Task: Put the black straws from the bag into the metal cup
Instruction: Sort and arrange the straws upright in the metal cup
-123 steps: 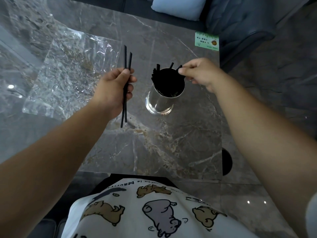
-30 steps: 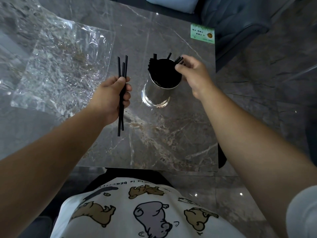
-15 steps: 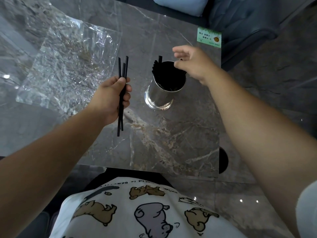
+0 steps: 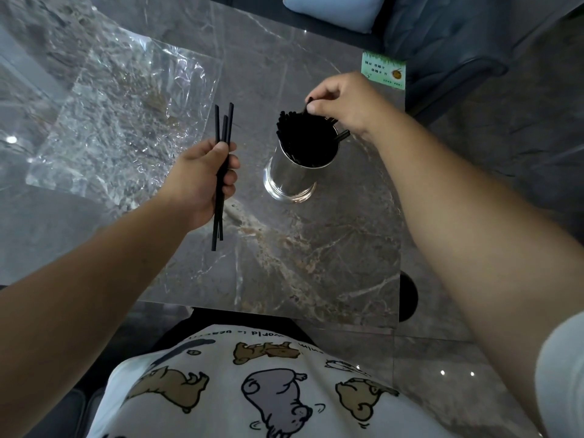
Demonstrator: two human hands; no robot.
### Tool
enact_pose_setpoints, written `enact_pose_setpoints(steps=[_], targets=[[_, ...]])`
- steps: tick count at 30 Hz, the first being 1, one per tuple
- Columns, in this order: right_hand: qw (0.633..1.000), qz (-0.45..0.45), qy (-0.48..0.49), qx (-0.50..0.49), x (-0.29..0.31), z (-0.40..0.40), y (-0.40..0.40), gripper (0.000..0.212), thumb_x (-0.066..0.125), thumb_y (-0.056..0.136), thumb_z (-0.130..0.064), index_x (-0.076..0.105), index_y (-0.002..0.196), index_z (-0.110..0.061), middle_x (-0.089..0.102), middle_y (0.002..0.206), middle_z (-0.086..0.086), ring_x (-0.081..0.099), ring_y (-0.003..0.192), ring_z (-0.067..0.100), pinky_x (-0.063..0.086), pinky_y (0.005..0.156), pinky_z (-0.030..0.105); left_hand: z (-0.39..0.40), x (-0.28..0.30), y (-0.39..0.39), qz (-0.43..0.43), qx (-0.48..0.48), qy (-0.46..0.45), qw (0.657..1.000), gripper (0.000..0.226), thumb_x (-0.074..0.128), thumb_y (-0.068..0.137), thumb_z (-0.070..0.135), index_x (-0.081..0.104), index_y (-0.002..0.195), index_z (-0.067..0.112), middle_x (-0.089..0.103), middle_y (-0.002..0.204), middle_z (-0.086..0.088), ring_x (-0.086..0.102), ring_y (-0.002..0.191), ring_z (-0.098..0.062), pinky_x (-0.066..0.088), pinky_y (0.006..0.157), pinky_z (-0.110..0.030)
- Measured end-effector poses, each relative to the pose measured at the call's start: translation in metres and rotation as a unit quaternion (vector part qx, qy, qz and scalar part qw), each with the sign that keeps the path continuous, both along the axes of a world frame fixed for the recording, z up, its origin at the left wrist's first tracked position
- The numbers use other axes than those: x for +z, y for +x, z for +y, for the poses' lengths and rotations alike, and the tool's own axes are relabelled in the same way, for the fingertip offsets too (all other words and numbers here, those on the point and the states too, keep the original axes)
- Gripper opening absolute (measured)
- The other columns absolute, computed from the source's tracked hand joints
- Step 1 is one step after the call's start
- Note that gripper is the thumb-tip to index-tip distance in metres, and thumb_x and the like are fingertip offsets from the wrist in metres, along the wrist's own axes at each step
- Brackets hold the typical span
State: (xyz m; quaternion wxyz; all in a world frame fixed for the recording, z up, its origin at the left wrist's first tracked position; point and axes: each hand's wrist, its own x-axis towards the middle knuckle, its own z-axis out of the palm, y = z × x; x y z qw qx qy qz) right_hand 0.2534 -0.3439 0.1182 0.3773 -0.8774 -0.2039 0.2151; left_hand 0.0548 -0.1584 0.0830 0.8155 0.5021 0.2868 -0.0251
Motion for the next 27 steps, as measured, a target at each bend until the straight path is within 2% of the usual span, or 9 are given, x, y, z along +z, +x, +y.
enact_pose_setpoints(steps=[4,10,14,18,21,23,27], targets=[[0.999,0.005,0.036,-0.035,-0.002,-0.014,-0.004,0.007,0.072,0.080,-0.012,0.071,0.083,-0.018,0.069,0.077,-0.001,0.064,0.074,0.009,0.054,0.079,0.031,-0.006,0.001,0.002,0.005,0.000,0.002,1.000,0.016,0.042,0.102,0.019,0.056,0.101,0.012,0.058,0.069,0.004,0.045,0.055,-0.010,0.036,0.050,-0.021],[0.997,-0.008,0.037,-0.062,-0.006,-0.021,-0.009,0.012,0.074,0.079,-0.015,0.066,0.079,-0.024,0.069,0.079,0.001,0.066,0.075,0.011,0.056,0.082,0.035,-0.014,0.004,0.007,0.000,-0.014,0.007,1.000,0.016,0.042,0.102,0.019,0.056,0.101,0.012,0.057,0.070,0.003,0.045,0.055,-0.010,0.036,0.050,-0.021],[0.997,-0.008,0.031,-0.072,-0.010,-0.023,-0.010,0.017,0.077,0.077,-0.020,0.065,0.089,-0.024,0.068,0.084,0.001,0.067,0.079,0.012,0.055,0.083,0.032,-0.014,0.003,0.007,0.000,-0.017,0.008,1.000,0.015,0.042,0.102,0.019,0.055,0.102,0.012,0.057,0.070,0.003,0.045,0.055,-0.010,0.035,0.051,-0.021],[0.997,0.008,0.031,-0.064,-0.012,-0.025,-0.009,0.027,0.079,0.075,-0.023,0.065,0.098,-0.028,0.065,0.081,-0.007,0.065,0.079,0.006,0.051,0.082,0.023,-0.013,0.001,0.006,0.001,-0.017,0.006,1.000,0.015,0.042,0.102,0.019,0.055,0.102,0.012,0.057,0.070,0.004,0.045,0.055,-0.010,0.035,0.051,-0.021],[0.997,0.046,0.041,-0.050,-0.012,-0.029,-0.009,0.049,0.078,0.074,-0.019,0.059,0.119,-0.026,0.066,0.092,-0.005,0.066,0.089,0.007,0.049,0.090,0.026,-0.012,0.000,0.006,0.002,-0.014,0.000,1.000,0.016,0.042,0.102,0.019,0.056,0.101,0.013,0.057,0.069,0.004,0.045,0.055,-0.009,0.035,0.050,-0.021],[0.995,0.073,0.054,-0.051,-0.011,-0.037,-0.007,0.058,0.076,0.075,-0.015,0.054,0.128,-0.024,0.068,0.099,-0.005,0.067,0.094,0.008,0.050,0.089,0.027,-0.011,0.000,0.006,0.002,-0.012,-0.005,1.000,0.017,0.042,0.102,0.019,0.057,0.099,0.014,0.058,0.068,0.005,0.045,0.054,-0.009,0.035,0.050,-0.021],[0.989,0.103,0.071,-0.078,-0.005,-0.056,-0.003,0.056,0.071,0.080,-0.011,0.053,0.132,-0.021,0.066,0.109,-0.006,0.065,0.099,0.008,0.051,0.084,0.027,-0.008,-0.001,0.006,0.001,-0.011,-0.007,1.000,0.017,0.042,0.102,0.020,0.057,0.099,0.014,0.057,0.070,0.004,0.045,0.054,-0.009,0.036,0.049,-0.021]])
